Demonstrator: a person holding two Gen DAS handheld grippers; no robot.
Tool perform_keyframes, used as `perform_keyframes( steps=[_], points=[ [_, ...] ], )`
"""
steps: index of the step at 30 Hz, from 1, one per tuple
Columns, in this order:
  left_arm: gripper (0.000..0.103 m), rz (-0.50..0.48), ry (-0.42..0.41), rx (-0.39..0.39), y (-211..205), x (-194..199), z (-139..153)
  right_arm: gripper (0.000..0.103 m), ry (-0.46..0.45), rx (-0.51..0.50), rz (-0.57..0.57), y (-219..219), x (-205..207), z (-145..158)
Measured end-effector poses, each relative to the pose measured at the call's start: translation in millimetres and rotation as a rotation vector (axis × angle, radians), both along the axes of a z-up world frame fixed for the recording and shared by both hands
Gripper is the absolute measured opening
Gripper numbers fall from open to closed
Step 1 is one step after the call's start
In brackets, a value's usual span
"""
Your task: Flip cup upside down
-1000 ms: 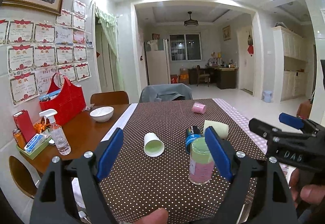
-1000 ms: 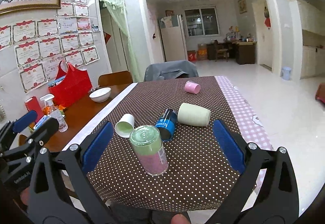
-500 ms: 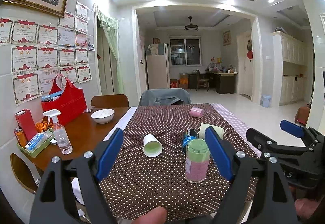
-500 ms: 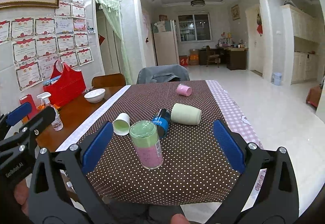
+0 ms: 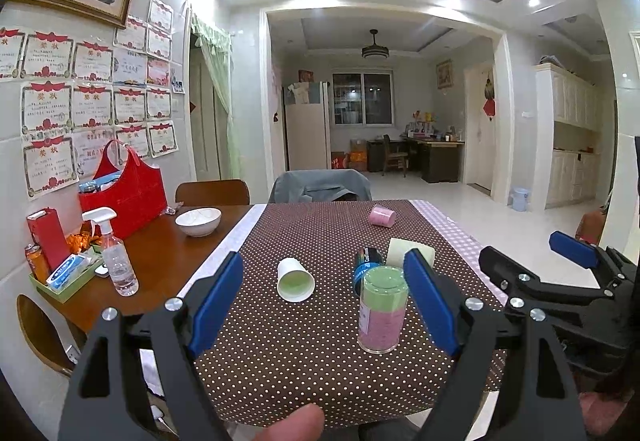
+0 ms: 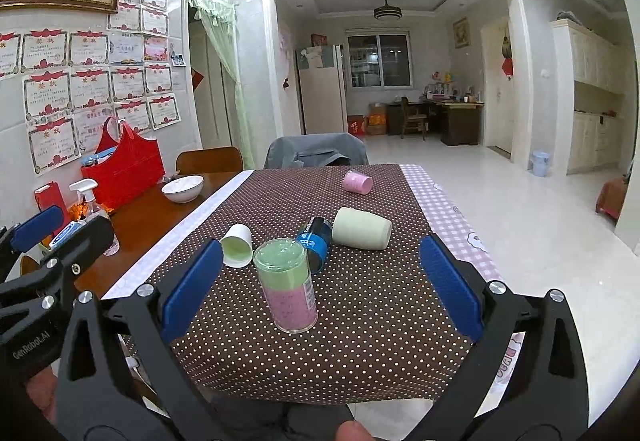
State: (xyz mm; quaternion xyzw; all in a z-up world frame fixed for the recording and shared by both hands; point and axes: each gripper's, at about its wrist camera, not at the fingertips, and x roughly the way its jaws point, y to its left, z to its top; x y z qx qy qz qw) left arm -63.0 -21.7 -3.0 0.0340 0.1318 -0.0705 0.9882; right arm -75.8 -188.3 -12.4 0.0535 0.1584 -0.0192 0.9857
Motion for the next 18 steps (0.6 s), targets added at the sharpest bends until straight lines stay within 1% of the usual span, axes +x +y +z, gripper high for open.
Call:
perform_keyframes(
  steps=[18],
  points=[
    [0.081, -0.012, 0.021, -0.006, 1.4, 4.8, -4.8, 0.097, 0.022, 0.010, 0.005, -2.3, 3.9, -4.6]
  ],
)
